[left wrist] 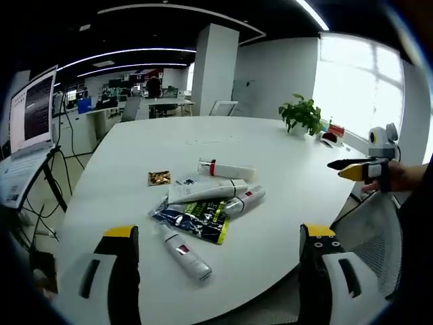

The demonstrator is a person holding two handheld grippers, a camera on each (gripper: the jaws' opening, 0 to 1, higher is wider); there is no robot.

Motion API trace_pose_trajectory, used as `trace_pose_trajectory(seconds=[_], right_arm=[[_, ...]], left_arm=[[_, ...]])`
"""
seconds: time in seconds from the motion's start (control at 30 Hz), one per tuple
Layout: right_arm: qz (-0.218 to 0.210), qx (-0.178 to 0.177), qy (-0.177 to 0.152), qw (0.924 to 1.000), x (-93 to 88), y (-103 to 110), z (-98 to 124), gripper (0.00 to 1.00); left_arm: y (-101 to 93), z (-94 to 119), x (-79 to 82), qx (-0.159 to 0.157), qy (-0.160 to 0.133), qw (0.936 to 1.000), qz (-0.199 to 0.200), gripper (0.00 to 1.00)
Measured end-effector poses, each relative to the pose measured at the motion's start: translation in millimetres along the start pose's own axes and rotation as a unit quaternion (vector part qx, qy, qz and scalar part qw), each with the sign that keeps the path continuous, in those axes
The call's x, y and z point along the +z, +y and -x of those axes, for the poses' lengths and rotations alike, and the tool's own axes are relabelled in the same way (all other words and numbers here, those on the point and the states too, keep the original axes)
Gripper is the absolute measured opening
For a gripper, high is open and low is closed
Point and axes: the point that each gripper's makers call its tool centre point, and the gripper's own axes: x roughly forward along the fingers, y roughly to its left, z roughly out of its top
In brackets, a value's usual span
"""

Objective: Arrange the skincare products in the storage area until every visible bottle or jar stands upright without overlapping.

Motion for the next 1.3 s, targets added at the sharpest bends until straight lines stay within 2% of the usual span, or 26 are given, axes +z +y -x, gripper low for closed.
trace_pose_trajectory(seconds=[0.43,0.77,0.97,1.17,1.3], right_arm=[[-0.013,-0.002,0.009,0.9999,-2.9,-2.5,0.0,0.86],[0.014,0.011,0.034,0.9993,-6.4,7.7,-7.5,0.86],[0.051,0.008,0.047,0.9976,-1.5,0.3,-17.6,0.84],[0.097,0.018,0.044,0.9941,22.9,-6.6,-32.2,0.81],[0.129,0.02,0.084,0.9879,14.9,-24.6,-45.8,0.79]], left_arm=[[-3.5,-1.2,-0.8,-0.003,0.005,0.9997,-0.022,0.91],[-5.9,-1.6,0.4,-0.009,0.003,0.9999,-0.009,0.91],[-8.6,-1.8,-1.0,-0.02,0.009,0.9997,-0.007,0.92],[-9.1,-2.6,-3.4,-0.025,0.016,0.9993,-0.021,0.92],[-6.3,-1.5,-1.1,-0.021,0.009,0.9996,-0.015,0.92]])
